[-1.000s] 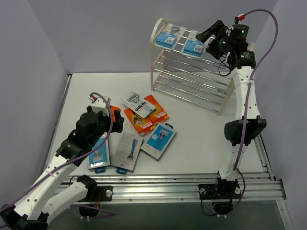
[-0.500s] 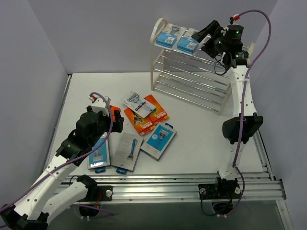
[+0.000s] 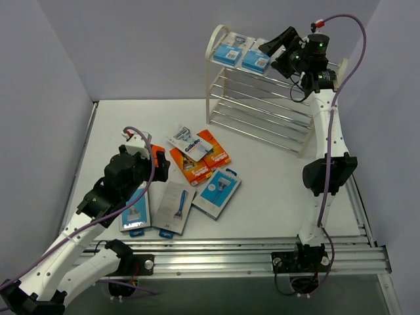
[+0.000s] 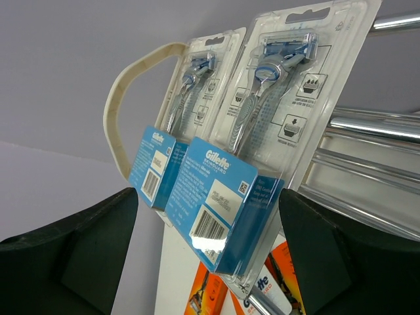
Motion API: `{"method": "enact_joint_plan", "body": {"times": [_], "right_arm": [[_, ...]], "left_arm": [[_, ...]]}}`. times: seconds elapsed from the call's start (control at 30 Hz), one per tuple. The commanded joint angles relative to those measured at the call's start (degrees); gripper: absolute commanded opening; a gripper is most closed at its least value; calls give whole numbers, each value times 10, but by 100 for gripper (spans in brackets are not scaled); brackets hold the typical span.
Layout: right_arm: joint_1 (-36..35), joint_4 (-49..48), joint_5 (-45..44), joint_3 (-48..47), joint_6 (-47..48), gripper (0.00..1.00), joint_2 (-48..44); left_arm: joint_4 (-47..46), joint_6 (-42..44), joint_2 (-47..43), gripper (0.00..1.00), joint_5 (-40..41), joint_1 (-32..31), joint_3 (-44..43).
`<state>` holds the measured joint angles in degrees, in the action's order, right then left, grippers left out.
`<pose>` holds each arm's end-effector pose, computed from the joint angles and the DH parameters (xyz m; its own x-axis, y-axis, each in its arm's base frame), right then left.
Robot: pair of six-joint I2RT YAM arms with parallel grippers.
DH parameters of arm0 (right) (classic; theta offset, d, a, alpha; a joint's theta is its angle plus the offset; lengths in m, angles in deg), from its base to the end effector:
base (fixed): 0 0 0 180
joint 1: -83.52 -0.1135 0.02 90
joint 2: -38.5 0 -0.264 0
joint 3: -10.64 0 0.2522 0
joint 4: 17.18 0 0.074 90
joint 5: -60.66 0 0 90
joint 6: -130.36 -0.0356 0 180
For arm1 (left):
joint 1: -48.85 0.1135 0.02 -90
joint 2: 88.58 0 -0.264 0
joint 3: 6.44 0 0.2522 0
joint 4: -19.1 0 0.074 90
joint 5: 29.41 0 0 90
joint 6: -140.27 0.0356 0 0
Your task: Place and organize the shaving razors onto the shelf
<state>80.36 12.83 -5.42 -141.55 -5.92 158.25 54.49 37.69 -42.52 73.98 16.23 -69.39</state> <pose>0.4688 0.0403 0.4825 -0.2995 0.6451 -0.7029 -0.3450 0.6137 0.7102 0.1570 -0.0907 0.3424 -0.3348 -0.0373 -0.9416 0.2731 0.9525 -0.1348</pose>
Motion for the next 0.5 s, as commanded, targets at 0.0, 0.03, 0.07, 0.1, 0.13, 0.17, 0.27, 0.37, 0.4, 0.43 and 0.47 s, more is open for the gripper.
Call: {"method": "enact_joint_plan", "body": {"times": [0.0,0.03,0.07,0.1,0.13,0.17,0.27,0.37,0.4,0.43,0.47], "right_arm": [[-6,-36,17,-14,-7,84,9],[-6,-36,17,-15,-6,84,8],[-6,-35,17,-14,-4,84,5],[-6,-34,15,-14,0,84,0],[-6,-34,13,-13,2,84,-4],[-5,-34,12,-12,7,84,-7],[0,-29,13,-11,14,84,-22],[7,-25,16,-1,26,85,-42],[10,-23,17,4,29,85,-48],[14,-22,18,17,33,85,-63],[16,-24,21,27,42,85,-71]], "left_arm": [[-8,10,-4,94,10,-4,-3],[-7,11,-3,94,11,-4,-3],[-7,11,-3,94,11,-4,-3],[-8,11,-2,94,11,-4,-3],[-8,11,-1,94,11,-4,-3],[-8,11,-2,94,11,-4,-3],[-8,11,0,94,12,-2,-5],[-8,8,1,94,9,5,-6],[-9,8,2,94,7,7,-6],[-9,6,3,94,4,10,-6],[-8,6,4,94,4,15,-7]]}}
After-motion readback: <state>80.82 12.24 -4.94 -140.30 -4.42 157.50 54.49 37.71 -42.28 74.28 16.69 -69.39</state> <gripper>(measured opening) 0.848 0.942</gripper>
